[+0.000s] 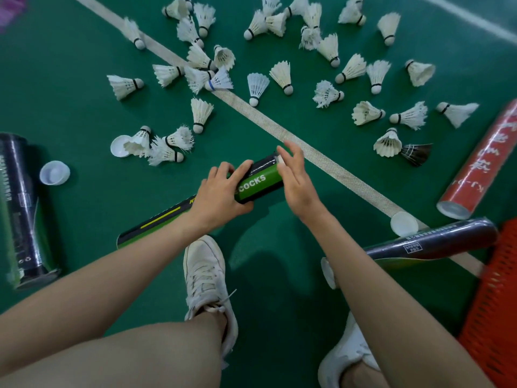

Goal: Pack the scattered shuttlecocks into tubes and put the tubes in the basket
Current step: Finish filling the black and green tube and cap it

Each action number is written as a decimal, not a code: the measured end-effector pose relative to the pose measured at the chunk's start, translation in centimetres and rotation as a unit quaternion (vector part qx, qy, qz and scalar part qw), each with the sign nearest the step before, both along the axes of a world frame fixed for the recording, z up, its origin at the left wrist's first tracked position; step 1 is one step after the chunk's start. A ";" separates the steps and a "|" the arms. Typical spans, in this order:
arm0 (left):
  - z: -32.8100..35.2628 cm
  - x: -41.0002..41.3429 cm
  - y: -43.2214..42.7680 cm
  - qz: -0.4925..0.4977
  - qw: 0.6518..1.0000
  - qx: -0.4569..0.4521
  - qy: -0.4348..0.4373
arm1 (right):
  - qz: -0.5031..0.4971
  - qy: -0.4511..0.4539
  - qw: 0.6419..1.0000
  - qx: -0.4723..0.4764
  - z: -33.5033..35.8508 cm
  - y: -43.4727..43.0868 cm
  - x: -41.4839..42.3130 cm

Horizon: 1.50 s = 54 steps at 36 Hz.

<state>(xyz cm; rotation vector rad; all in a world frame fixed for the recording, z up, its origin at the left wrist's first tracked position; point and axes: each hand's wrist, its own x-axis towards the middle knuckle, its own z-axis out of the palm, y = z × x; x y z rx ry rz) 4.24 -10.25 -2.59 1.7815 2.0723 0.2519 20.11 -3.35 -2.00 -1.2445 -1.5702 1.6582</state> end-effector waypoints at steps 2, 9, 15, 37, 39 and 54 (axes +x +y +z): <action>0.7 0.4 0.2 -0.013 1.000 0.009 -0.020 | -0.005 -0.009 0.999 0.031 1.0 0.3 0.3; 3.2 0.8 0.7 -0.020 0.993 0.067 -0.092 | 0.001 -0.024 0.997 0.075 3.9 0.7 1.0; 5.0 2.3 1.6 -0.037 0.995 0.071 -0.055 | -0.048 -0.017 0.998 -0.024 5.9 1.1 1.5; 3.6 5.0 1.9 -0.042 0.996 0.059 -0.060 | -0.147 0.035 0.975 -0.162 3.5 1.5 5.3; 4.0 4.5 2.2 -0.035 0.992 0.022 -0.120 | -0.129 0.049 0.981 -0.135 3.5 1.1 5.2; 8.4 2.2 4.8 -0.034 0.941 -0.119 -0.315 | -0.004 0.022 0.999 0.043 6.2 3.0 5.4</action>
